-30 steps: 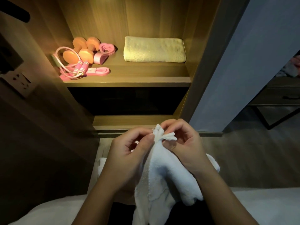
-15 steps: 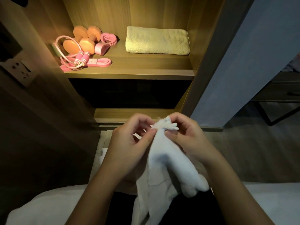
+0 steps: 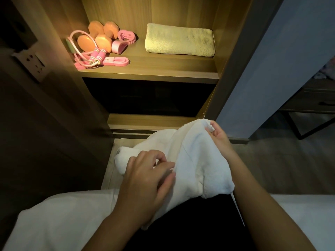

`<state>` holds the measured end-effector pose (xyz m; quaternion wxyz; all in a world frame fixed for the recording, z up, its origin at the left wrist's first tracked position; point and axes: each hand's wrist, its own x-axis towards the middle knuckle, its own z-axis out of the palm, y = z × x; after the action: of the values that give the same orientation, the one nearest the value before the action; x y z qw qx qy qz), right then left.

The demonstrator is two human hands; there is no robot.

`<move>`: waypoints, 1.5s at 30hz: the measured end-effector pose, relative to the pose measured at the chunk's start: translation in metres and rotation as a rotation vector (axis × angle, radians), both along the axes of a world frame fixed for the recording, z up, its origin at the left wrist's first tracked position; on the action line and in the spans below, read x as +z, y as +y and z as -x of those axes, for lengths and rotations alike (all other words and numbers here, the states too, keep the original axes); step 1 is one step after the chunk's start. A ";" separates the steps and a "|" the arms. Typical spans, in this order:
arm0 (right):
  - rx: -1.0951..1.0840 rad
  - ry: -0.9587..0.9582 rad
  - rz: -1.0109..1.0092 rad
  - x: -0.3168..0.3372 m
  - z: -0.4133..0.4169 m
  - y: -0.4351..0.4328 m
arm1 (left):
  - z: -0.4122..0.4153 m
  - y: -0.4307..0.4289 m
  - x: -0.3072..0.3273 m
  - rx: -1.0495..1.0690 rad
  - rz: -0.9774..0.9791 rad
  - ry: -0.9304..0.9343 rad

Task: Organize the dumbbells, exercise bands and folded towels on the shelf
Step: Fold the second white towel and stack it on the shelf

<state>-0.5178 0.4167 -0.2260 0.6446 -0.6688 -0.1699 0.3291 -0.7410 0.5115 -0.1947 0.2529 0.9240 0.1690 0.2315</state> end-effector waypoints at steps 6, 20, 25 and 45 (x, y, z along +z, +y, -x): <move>-0.025 -0.017 0.004 -0.001 -0.005 -0.003 | 0.005 -0.026 -0.001 -0.326 -0.058 0.058; -0.174 0.047 -0.024 -0.013 -0.018 -0.009 | 0.030 -0.047 -0.011 -0.132 0.030 -0.001; -0.225 0.095 0.003 -0.010 -0.022 -0.008 | 0.040 -0.053 -0.017 -0.024 0.107 -0.032; -0.102 0.051 -0.073 0.019 -0.029 -0.011 | 0.010 0.025 0.003 -0.364 -0.238 0.697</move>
<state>-0.4891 0.4056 -0.2073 0.6887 -0.6439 -0.1312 0.3063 -0.7510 0.5367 -0.1918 0.1087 0.9848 0.0502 -0.1259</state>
